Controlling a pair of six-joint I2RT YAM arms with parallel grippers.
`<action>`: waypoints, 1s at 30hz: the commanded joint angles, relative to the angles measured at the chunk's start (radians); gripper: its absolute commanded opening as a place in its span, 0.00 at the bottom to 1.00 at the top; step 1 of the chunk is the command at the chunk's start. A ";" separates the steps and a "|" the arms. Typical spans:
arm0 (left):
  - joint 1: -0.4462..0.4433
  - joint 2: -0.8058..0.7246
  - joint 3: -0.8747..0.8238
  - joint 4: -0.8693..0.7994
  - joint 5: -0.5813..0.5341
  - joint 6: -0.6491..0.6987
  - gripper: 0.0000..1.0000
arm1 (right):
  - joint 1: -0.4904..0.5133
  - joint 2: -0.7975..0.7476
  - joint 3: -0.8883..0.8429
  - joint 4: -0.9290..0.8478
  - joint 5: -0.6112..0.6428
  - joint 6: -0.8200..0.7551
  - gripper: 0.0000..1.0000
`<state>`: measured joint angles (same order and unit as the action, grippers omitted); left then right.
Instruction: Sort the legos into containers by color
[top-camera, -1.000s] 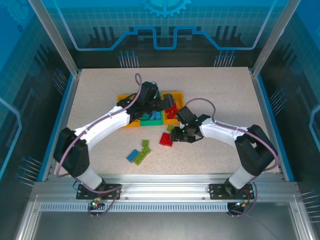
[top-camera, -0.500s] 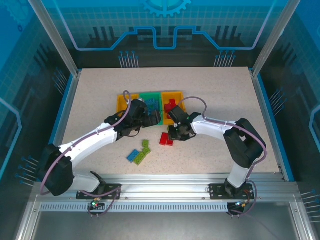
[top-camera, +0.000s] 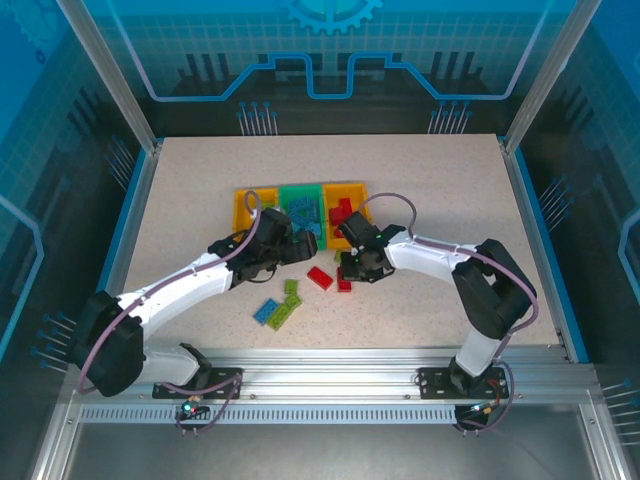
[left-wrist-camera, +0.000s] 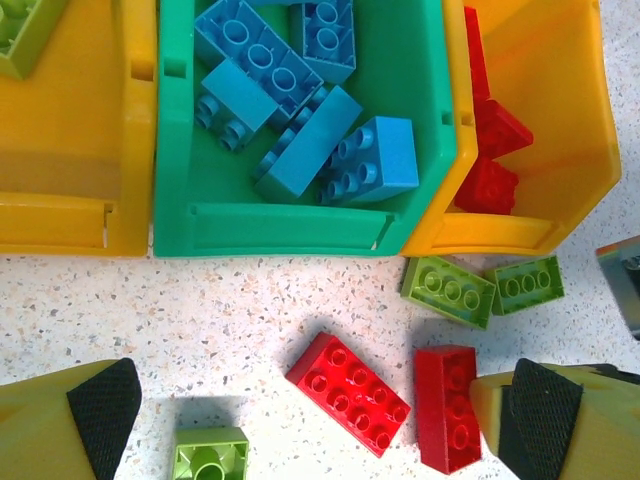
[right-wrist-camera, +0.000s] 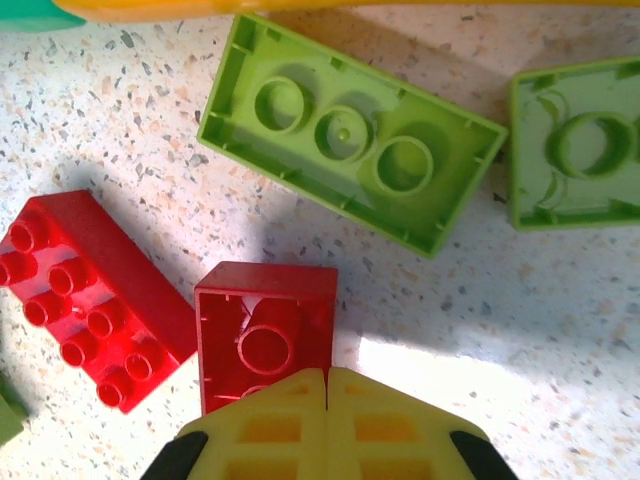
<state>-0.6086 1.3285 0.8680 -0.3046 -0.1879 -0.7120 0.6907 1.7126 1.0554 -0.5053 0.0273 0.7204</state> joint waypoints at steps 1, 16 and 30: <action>-0.019 0.011 0.000 -0.016 -0.017 -0.023 0.99 | -0.014 -0.051 0.004 -0.053 0.023 -0.028 0.00; -0.097 0.240 0.119 -0.117 0.063 -0.115 0.99 | -0.198 0.014 0.341 -0.156 0.026 -0.206 0.00; -0.127 0.470 0.271 -0.165 0.131 -0.191 0.94 | -0.253 0.338 0.665 -0.216 0.040 -0.283 0.06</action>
<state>-0.7277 1.7687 1.1095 -0.4320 -0.0929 -0.8715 0.4503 2.0239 1.6680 -0.6743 0.0536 0.4686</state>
